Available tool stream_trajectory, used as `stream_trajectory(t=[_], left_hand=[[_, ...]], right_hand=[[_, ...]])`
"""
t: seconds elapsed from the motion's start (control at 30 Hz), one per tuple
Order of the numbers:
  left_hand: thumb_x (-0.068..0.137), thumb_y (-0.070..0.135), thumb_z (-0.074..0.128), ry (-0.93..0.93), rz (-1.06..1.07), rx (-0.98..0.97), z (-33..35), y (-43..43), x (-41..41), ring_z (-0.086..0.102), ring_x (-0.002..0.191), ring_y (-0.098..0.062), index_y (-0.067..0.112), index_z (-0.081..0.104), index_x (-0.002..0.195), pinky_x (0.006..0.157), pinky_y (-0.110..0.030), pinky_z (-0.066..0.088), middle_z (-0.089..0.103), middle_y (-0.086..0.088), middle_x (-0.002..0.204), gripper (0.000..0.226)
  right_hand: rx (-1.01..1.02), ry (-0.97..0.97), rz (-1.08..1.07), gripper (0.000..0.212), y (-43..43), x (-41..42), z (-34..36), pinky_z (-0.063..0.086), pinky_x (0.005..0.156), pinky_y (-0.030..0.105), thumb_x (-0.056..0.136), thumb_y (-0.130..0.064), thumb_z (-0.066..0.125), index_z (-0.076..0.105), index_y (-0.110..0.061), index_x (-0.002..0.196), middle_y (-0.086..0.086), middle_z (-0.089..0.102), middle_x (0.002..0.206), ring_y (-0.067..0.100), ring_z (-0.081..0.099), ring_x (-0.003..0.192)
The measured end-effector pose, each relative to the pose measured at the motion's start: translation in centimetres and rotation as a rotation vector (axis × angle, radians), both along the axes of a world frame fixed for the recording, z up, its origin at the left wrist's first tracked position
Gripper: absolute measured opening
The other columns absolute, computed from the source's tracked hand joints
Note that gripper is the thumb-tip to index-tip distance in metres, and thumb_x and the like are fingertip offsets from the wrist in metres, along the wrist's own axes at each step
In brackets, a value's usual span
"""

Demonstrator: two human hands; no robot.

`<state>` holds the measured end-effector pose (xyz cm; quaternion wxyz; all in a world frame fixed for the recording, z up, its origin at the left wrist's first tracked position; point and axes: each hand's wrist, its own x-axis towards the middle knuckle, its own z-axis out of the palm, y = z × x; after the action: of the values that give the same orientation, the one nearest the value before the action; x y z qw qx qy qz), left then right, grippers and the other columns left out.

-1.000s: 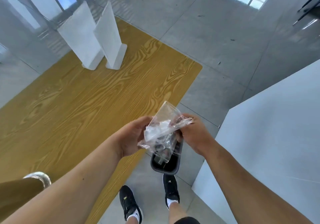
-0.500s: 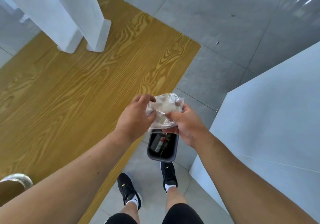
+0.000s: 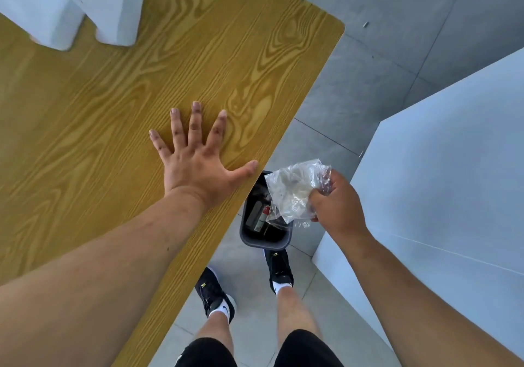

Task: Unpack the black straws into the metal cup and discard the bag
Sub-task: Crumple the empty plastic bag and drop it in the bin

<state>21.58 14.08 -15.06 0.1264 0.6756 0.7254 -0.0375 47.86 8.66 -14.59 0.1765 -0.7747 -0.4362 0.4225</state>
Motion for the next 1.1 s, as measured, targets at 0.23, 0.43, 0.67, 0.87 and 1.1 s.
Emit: stream_trajectory(t=[0.23, 0.43, 0.67, 0.87, 1.1], left_hand=[[0.077, 0.103, 0.025, -0.019, 0.005, 0.050, -0.1, 0.2, 0.0, -0.012, 0.163, -0.037, 0.044, 0.007, 0.167, 0.125, -0.072, -0.005, -0.003, -0.005, 0.180, 0.109], [0.079, 0.100, 0.029, -0.012, 0.005, 0.060, -0.2, 0.2, -0.1, -0.008, 0.164, -0.038, 0.044, 0.010, 0.167, 0.126, -0.071, -0.002, 0.000, -0.005, 0.180, 0.106], [0.079, 0.097, 0.036, -0.018, 0.010, 0.066, -0.3, 0.2, -0.1, -0.007, 0.164, -0.038, 0.044, 0.011, 0.167, 0.126, -0.071, -0.001, 0.001, -0.005, 0.180, 0.106], [0.079, 0.095, 0.039, -0.025, 0.010, 0.072, -0.2, 0.1, -0.1, -0.005, 0.164, -0.037, 0.043, 0.014, 0.167, 0.127, -0.070, 0.000, 0.003, -0.004, 0.180, 0.106], [0.080, 0.090, 0.042, -0.047, -0.031, 0.075, 0.0, 0.0, -0.1, -0.003, 0.164, -0.035, 0.039, 0.018, 0.168, 0.127, -0.071, 0.000, 0.005, -0.005, 0.180, 0.104]], right_hand=[[-0.095, -0.251, 0.269, 0.026, -0.7, -1.5, -6.4, 0.038, 0.064, 0.037, 0.087, -0.005, 0.052, 0.055, -0.018, 0.110, 0.000, 0.058, 0.087, 0.032, 0.054, 0.080], [-0.197, -0.286, 0.421, 0.032, 0.4, -3.2, -11.3, 0.039, 0.066, 0.039, 0.079, 0.008, 0.043, 0.046, -0.020, 0.094, 0.006, 0.058, 0.091, 0.037, 0.056, 0.083], [-0.233, -0.382, 0.570, 0.034, 0.6, -4.0, -16.5, 0.040, 0.063, 0.040, 0.086, 0.007, 0.048, 0.052, -0.018, 0.109, 0.007, 0.050, 0.100, 0.035, 0.058, 0.078], [-0.249, -0.451, 0.647, 0.030, 0.2, -4.0, -20.8, 0.039, 0.061, 0.040, 0.089, -0.001, 0.058, 0.050, -0.018, 0.113, 0.006, 0.046, 0.098, 0.031, 0.056, 0.074], [-0.298, -0.484, 0.622, 0.034, -0.2, -4.2, -23.7, 0.038, 0.059, 0.039, 0.088, -0.001, 0.064, 0.048, -0.016, 0.113, 0.005, 0.041, 0.096, 0.030, 0.048, 0.070]])
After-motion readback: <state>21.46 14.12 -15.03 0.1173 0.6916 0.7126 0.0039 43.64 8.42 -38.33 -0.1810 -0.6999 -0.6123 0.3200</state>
